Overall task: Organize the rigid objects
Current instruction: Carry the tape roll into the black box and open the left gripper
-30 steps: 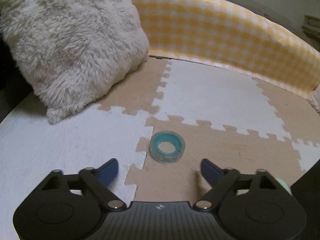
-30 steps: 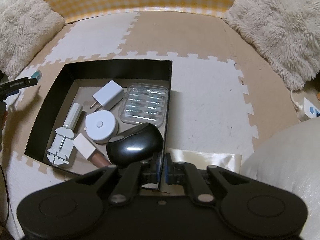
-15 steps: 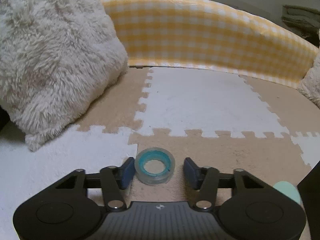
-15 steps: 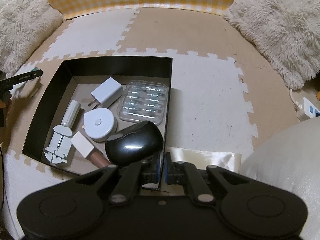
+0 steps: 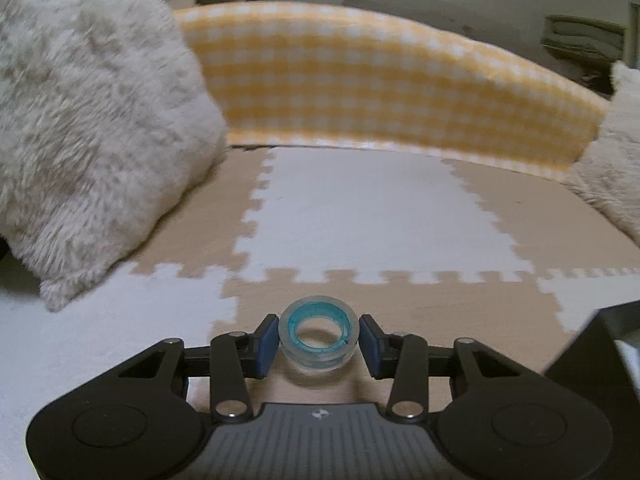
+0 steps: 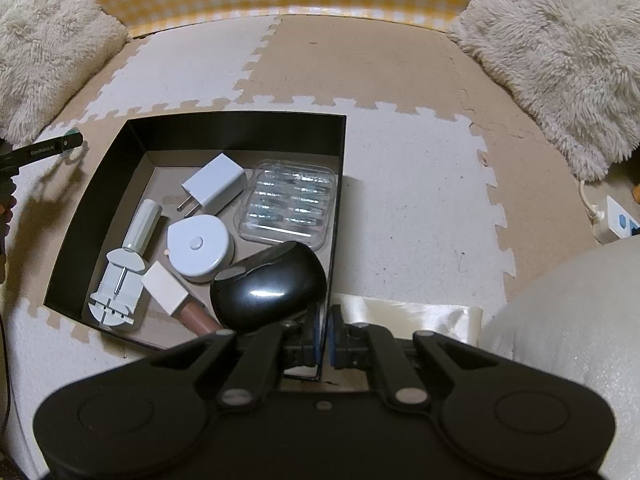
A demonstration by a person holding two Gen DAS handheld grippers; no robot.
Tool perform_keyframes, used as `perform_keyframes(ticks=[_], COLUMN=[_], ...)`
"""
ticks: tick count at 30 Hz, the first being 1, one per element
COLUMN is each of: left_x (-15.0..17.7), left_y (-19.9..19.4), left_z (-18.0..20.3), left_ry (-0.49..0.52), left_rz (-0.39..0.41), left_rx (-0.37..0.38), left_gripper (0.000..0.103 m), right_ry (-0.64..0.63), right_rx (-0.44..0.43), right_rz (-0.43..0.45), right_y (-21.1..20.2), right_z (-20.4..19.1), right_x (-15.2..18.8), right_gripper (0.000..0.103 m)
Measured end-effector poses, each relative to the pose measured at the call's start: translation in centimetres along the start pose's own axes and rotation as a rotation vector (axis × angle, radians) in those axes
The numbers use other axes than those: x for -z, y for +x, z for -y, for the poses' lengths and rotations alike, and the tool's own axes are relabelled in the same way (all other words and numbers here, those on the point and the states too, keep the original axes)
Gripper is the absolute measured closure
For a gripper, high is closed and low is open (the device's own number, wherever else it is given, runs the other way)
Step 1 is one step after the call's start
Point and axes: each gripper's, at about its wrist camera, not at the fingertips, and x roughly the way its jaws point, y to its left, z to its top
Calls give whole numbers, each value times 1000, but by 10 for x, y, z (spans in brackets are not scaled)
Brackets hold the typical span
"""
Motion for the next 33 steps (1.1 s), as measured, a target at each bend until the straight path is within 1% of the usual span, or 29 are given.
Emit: perform_keyframes(ticks=[5,9,16,21,23,27,33], left_x=[-7,-14,-20,-19,-16,-7,-1], left_y=[-23,-41,-69,-80,-81,-77,-67], left_z=[27,51,94,118,127,140,146], left_ry=[35,56,127,179,210,256,292], left_rz=[11,22,36,33,25,6,22], left_rx=[70,147,286,377,398,414,385], left_gripper=[59,59,59,59,59,59,59], right_ry=[3,11,17,15,14,14,7], right_rx=[-3,-9,-12,-11,-11,-10,-4], right_rz=[0,-1,-1,-2,-2,-2,-3], right_y=[0,0,0,0,0,0,0], right_z=[0,1,2,2,2,2,1], right_x=[0,0,0,0,0,0,0], right_gripper=[99,99,99,99,99,99,99])
